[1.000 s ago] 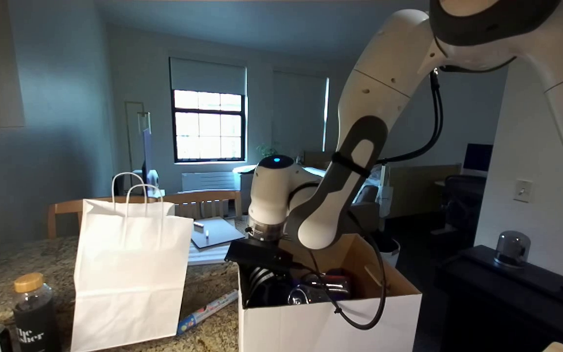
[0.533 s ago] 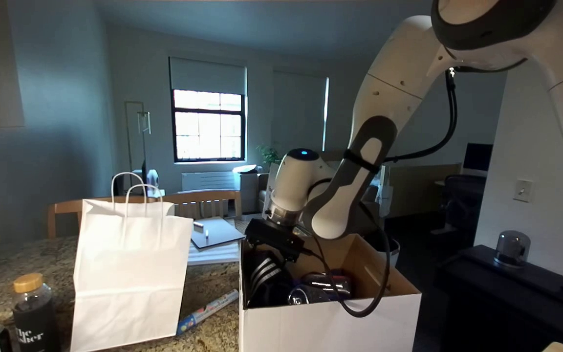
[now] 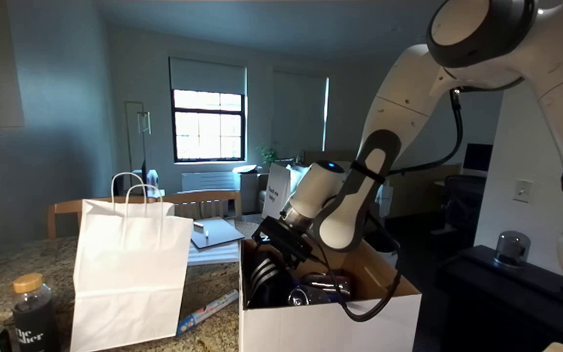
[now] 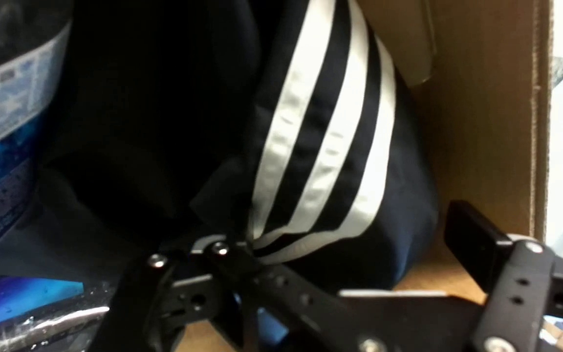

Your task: Take the jacket out of the box

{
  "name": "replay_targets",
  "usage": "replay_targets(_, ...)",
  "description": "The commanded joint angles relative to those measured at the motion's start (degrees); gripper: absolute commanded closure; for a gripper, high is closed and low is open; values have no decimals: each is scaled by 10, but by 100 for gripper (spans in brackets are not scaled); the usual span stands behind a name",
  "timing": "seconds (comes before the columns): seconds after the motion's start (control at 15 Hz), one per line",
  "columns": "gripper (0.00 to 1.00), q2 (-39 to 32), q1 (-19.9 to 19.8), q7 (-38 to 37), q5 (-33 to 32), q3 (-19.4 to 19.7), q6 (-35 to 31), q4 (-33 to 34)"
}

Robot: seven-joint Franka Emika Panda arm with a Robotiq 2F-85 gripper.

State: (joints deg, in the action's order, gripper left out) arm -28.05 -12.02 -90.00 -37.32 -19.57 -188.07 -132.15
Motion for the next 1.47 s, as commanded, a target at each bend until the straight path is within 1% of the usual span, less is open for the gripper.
replay_targets(0.0, 0, -53, -40, 31, -29, -35, -42, 26)
replay_targets(0.07, 0, -64, -46, 32, -38, -43, -41, 32)
replay_targets(0.2, 0, -71, -35, 25, -45, -40, -36, 35)
replay_targets(0.33, 0, -58, 2, 10, -38, -10, -33, 25)
replay_targets(0.4, 0, -41, 24, 92, 73, -1, -36, 2)
replay_targets(0.47, 0, -28, 58, 5, 10, 46, -39, 4)
replay_targets(0.53, 25, -14, 91, 12, 36, 81, -37, -7)
replay_targets(0.6, 26, -8, 114, 3, 40, 107, -33, -13)
replay_targets(0.67, 33, -6, 142, -4, 44, 137, -31, -16)
replay_targets(0.73, 40, -9, 159, -8, 44, 154, -31, -16)
replay_targets(0.8, 47, -14, 168, -9, 42, 161, -31, -16)
replay_targets(0.93, 61, -27, 164, -8, 33, 150, -34, -15)
replay_targets(1.0, 66, -32, 151, -3, 26, 133, -37, -17)
replay_targets(1.07, 74, -30, 142, 96, 131, 106, -37, -34)
replay_targets(1.13, 80, -32, 129, 112, 151, 85, -40, -39)
replay_targets(1.2, 87, -29, 122, 145, 187, 69, -41, -48)
replay_targets(1.27, 90, -24, 98, 172, 212, 40, -48, -61)
replay_targets(1.33, 91, -22, 70, 121, 142, 22, -46, -63)
replay_targets(1.4, 93, -15, 44, 130, 143, -4, -50, -77)
